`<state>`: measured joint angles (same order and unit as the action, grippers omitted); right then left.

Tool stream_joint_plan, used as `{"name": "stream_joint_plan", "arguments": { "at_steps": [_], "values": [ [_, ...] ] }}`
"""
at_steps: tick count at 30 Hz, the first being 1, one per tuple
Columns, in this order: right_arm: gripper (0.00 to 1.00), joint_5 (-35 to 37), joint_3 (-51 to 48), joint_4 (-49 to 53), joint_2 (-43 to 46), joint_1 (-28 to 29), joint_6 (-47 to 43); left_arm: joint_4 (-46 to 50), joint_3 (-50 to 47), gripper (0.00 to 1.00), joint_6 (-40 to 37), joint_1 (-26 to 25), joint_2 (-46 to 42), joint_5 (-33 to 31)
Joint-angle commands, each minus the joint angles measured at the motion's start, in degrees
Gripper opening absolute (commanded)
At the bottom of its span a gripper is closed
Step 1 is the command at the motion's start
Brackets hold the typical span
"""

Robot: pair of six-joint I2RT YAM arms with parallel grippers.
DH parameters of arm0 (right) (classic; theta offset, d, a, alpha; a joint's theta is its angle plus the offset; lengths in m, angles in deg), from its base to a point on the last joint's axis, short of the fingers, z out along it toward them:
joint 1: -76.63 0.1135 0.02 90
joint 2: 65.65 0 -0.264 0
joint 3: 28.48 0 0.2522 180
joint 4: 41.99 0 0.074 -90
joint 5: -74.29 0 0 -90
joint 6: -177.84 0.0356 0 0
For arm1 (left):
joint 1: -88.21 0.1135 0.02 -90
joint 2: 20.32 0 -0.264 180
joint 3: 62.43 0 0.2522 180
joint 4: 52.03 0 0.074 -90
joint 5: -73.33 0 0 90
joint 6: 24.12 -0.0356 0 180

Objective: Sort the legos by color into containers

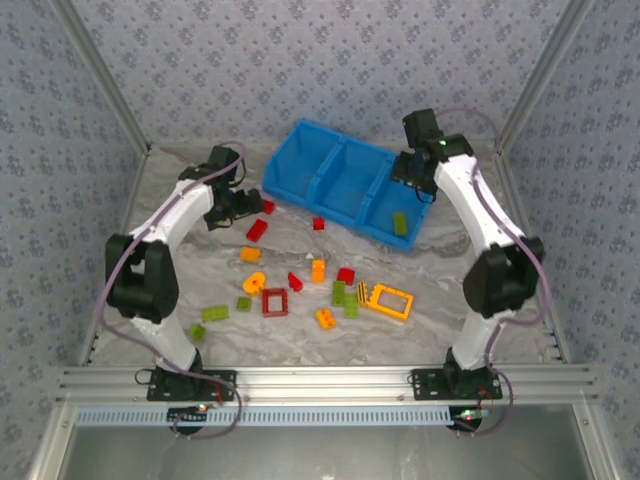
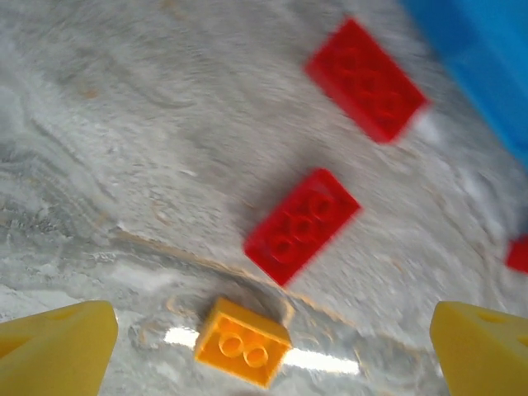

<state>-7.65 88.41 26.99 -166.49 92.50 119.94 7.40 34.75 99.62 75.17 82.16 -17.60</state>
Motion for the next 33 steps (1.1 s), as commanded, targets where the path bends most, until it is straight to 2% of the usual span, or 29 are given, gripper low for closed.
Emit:
{"name": "stream_joint_plan", "arguments": {
  "at_steps": [1, 6, 9, 11, 13, 16, 19, 29, 33],
  "values": [
    [0.61, 0.66, -3.38, -1.39, 4.81, 3.15, -2.73, 1.74, 4.66, 0.95, 10.12, 3.52, 3.74, 0.27],
    [0.61, -2.97, -9.53, -2.17, 11.47, 7.93, -5.51, 3.47, 15.55, 0.89, 24.53, 5.30, 13.55, 3.03],
    [0.62, -9.40, -17.90, -7.88, 17.01, 10.03, -7.83, 5.38, 22.51, 0.85, 32.34, 4.97, 19.34, 5.78],
    [0.68, -12.68, -24.26, -13.24, 21.65, 11.84, -9.94, 9.45, 27.01, 0.85, 37.21, 4.86, 23.72, 7.67],
    [0.73, -17.08, -29.60, -19.11, 25.42, 13.19, -11.95, 11.41, 27.94, 0.85, 41.25, 4.84, 26.09, 8.89],
    [0.79, -21.20, -36.83, -27.05, 29.88, 14.64, -14.36, 6.89, 25.20, 0.85, 45.63, 4.78, 26.33, 10.29],
    [0.83, -20.65, -38.96, -29.63, 30.85, 16.54, -14.96, 7.08, 26.76, 0.87, 47.52, 4.45, 28.07, 11.87],
    [0.82, -20.61, -36.80, -27.64, 27.40, 18.75, -13.80, 7.41, 31.57, 0.87, 50.41, 3.85, 32.38, 12.33],
    [0.82, -20.71, -36.87, -26.77, 27.07, 18.93, -13.74, 9.12, 33.61, 0.87, 49.54, 3.50, 31.86, 9.79]
  ]
}}
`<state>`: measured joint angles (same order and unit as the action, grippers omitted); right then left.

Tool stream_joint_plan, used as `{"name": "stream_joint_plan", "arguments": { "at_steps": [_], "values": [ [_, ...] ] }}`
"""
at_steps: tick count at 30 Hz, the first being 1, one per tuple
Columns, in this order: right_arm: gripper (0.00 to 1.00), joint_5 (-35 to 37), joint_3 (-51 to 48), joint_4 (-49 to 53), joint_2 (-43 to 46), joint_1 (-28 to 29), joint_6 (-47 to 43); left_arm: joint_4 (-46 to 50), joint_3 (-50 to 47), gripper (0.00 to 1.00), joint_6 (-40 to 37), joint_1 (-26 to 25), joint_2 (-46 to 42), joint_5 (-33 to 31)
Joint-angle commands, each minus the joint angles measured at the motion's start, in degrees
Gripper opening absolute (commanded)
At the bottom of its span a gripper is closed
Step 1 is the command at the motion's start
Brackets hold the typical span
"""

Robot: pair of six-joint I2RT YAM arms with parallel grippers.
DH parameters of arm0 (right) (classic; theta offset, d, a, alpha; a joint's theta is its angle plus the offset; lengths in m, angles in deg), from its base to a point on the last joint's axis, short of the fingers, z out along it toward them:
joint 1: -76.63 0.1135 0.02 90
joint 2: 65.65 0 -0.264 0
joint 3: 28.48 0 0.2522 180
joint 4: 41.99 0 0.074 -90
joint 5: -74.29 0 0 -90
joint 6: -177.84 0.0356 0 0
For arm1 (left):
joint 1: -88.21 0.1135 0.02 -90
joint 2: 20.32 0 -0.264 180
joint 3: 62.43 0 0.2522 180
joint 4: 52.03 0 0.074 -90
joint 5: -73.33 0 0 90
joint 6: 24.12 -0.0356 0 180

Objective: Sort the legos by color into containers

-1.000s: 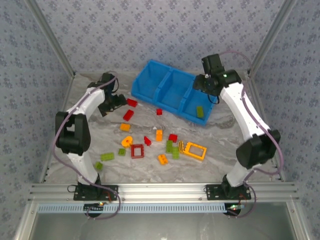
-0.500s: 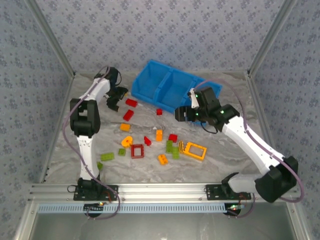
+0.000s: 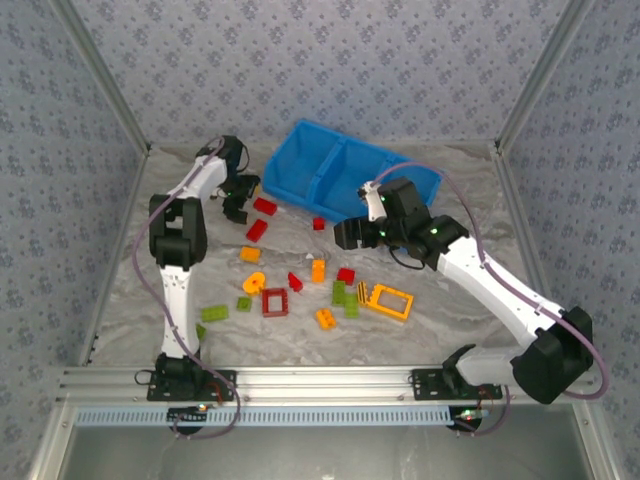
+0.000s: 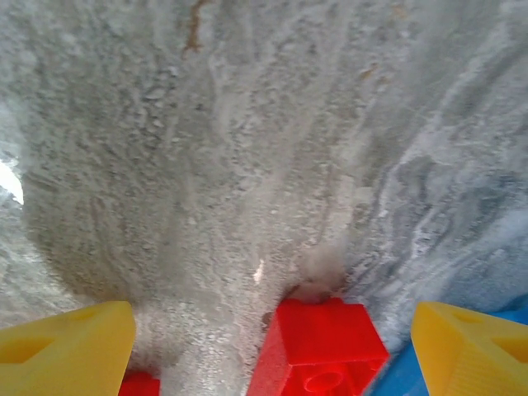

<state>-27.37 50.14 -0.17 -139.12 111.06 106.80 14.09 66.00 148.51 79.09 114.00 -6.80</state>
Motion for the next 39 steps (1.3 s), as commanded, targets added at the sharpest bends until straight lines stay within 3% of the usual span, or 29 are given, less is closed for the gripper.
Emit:
{"name": "stream_joint_plan", "arguments": {
  "at_steps": [1, 5, 11, 20, 24, 27, 33, 39],
  "values": [
    [0.82, -0.88, 1.23, 0.57, -0.36, 0.37, -0.53, 1.45, 1.87, 0.87, 0.46, -0.50, -0.53, -1.25],
    [0.82, -0.29, 0.87, 1.57, -0.36, 0.36, -0.51, 0.94, 0.78, 0.84, -1.53, -1.27, -0.74, 0.44],
    [0.82, 0.24, 0.88, 2.18, -0.26, 0.01, -0.64, -7.94, -10.66, 0.74, -0.29, -1.99, -3.95, 2.78],
    [0.82, -0.11, 0.05, 2.31, -0.73, -0.47, 0.01, -7.33, -17.17, 0.72, -1.24, -3.34, -8.60, 1.09],
    [0.82, -0.18, -0.24, 2.13, -1.05, -0.45, 0.11, -10.05, -19.00, 0.79, 0.76, -3.44, -9.74, 0.07],
    [0.82, -0.34, -0.16, 2.17, -1.22, -0.43, 0.02, -11.45, -18.05, 0.78, 2.44, -3.44, -8.80, 0.57],
    [0.81, -0.14, -0.35, 2.43, -1.21, -0.43, 0.19, -13.16, -17.38, 0.70, 7.88, -3.44, -7.02, 1.24],
    [0.81, 0.23, -0.99, 2.83, -0.65, -0.48, 0.38, -13.86, -14.31, 0.54, 9.60, -3.50, -5.39, 0.86]
  ]
}}
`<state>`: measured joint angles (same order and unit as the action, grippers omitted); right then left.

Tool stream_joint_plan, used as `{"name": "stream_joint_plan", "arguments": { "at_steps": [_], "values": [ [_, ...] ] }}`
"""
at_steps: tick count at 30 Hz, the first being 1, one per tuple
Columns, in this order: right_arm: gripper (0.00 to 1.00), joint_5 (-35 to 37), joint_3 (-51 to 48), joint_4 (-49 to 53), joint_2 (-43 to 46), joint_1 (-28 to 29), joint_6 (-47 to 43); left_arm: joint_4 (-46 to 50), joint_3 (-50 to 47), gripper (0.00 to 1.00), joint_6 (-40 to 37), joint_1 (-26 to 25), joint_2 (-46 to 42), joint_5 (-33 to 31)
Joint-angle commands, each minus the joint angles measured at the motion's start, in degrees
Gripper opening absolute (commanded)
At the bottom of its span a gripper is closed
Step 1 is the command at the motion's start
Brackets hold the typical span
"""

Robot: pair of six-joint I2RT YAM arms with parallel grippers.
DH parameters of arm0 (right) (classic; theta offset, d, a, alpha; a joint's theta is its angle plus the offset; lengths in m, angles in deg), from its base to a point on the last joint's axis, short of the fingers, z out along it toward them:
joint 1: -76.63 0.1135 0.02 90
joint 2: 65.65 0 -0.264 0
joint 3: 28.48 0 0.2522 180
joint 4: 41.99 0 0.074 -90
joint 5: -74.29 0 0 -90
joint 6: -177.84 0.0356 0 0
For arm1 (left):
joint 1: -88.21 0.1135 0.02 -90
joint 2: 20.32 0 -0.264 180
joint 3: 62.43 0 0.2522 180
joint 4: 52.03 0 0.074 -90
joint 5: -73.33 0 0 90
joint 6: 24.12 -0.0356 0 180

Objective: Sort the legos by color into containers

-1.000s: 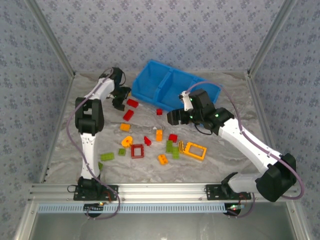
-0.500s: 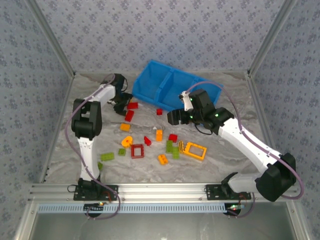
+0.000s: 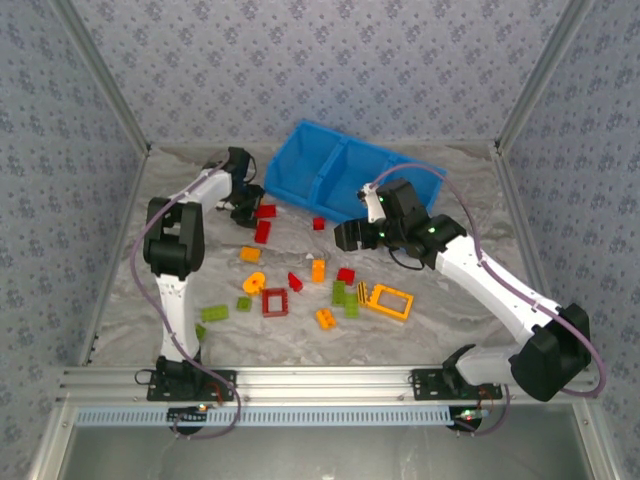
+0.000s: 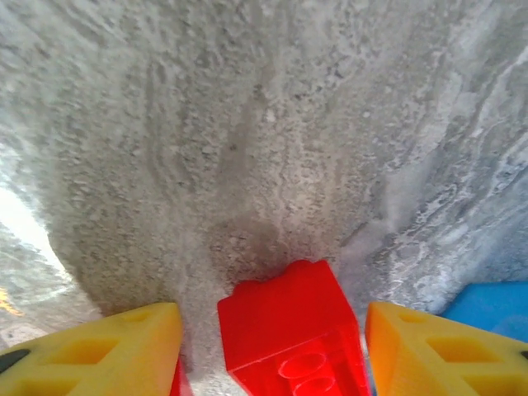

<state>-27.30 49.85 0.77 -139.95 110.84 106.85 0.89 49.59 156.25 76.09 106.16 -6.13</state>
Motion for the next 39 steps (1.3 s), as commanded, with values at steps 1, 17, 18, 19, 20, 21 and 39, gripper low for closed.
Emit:
{"name": "stream_joint_plan", "arguments": {
  "at_steps": [1, 17, 18, 19, 20, 21, 39],
  "values": [
    [0.81, 0.09, -0.84, 1.81, 0.23, -0.28, 0.37, -0.66, 2.20, 0.52, 1.90, -0.46, 2.38, -0.01],
    [0.84, -3.71, -5.96, -15.62, 4.27, 1.42, -3.43, 2.21, -1.42, 0.32, -3.85, -0.43, -6.74, -5.31],
    [0.84, -3.23, -5.54, -15.98, 3.93, 1.40, -3.38, 3.72, -0.58, 0.32, -5.68, -0.81, -7.77, -6.47],
    [0.84, -2.84, -5.08, -16.20, 3.58, 1.37, -3.28, 4.94, 0.24, 0.32, -7.42, -1.18, -8.64, -7.48],
    [0.84, -2.39, -4.38, -16.16, 3.07, 1.22, -3.23, 6.05, 1.05, 0.32, -9.32, -1.64, -9.66, -8.34],
    [0.84, -2.07, -3.59, -16.23, 2.55, 1.05, -3.12, 7.00, 1.85, 0.31, -11.00, -2.15, -10.63, -9.21],
    [0.84, 4.05, 5.00, -10.18, -0.75, -4.42, 0.22, 11.43, 42.57, 0.27, -45.44, -12.14, 10.85, -24.78]
  ]
}}
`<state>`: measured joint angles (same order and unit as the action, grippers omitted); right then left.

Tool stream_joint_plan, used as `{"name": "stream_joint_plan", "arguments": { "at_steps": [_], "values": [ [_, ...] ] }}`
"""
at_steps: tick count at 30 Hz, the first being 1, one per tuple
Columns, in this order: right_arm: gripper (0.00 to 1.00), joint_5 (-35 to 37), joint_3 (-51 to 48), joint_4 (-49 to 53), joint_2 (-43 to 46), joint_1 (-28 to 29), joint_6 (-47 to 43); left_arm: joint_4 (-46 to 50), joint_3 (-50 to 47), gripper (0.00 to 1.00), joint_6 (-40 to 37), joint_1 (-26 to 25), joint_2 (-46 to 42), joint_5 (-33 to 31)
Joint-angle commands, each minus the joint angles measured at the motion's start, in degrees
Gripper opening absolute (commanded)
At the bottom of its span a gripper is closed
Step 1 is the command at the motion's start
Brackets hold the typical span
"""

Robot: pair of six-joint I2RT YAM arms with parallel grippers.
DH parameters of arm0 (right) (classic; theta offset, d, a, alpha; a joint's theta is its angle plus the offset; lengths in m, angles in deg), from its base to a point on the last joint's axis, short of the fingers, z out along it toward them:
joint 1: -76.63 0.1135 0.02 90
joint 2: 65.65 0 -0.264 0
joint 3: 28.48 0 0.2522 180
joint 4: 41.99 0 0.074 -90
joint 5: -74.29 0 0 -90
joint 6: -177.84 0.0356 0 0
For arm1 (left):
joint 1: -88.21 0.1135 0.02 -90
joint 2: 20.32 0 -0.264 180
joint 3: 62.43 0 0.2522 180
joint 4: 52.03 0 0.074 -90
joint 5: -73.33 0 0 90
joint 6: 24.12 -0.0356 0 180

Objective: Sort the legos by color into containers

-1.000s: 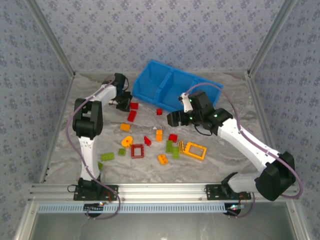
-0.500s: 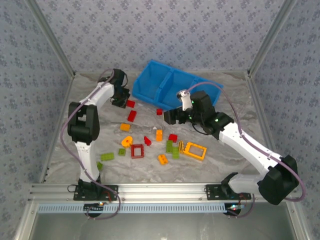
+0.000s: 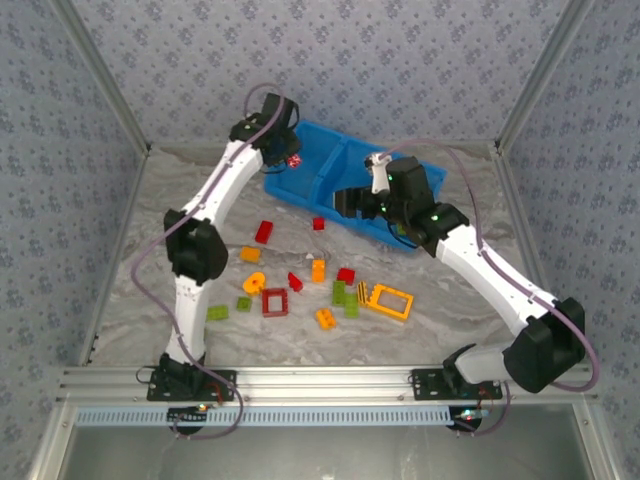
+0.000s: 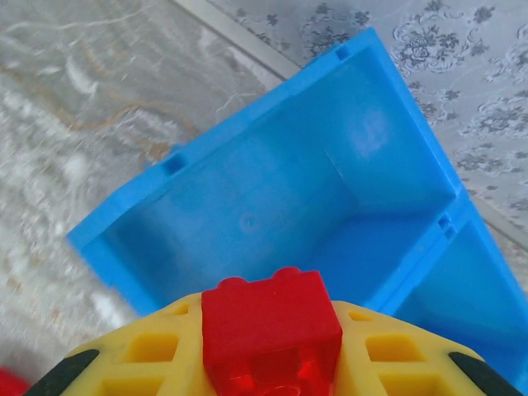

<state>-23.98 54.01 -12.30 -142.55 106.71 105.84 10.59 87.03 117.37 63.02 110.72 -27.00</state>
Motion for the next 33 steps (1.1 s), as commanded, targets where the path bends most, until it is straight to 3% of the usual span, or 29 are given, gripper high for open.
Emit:
{"name": "stream_joint_plan", "arguments": {
  "at_steps": [1, 5, 11, 28, 33],
  "values": [
    [0.84, 0.78, 0.59, 3.40, 2.37, -0.30, 1.27, 1.42, 8.10, 0.27, -7.70, 0.93, 8.35, -3.72],
    [0.84, 1.29, -2.34, 5.36, 5.12, -0.55, 1.40, 1.06, 18.03, 0.27, -11.35, 0.84, 15.97, -1.29],
    [0.84, 2.12, -5.47, 7.23, 8.75, -1.34, 2.12, -2.19, 16.27, 0.24, -13.89, -0.44, 18.49, 2.25],
    [0.84, 2.15, -6.44, 8.52, 6.49, -3.28, 2.11, 6.82, 11.65, 0.25, -9.84, -1.57, 18.37, 2.53],
    [0.84, 1.77, -6.32, 7.89, 5.67, -3.37, 2.17, 7.00, 11.52, 0.50, -10.56, -1.53, 17.69, 2.92]
  ]
}}
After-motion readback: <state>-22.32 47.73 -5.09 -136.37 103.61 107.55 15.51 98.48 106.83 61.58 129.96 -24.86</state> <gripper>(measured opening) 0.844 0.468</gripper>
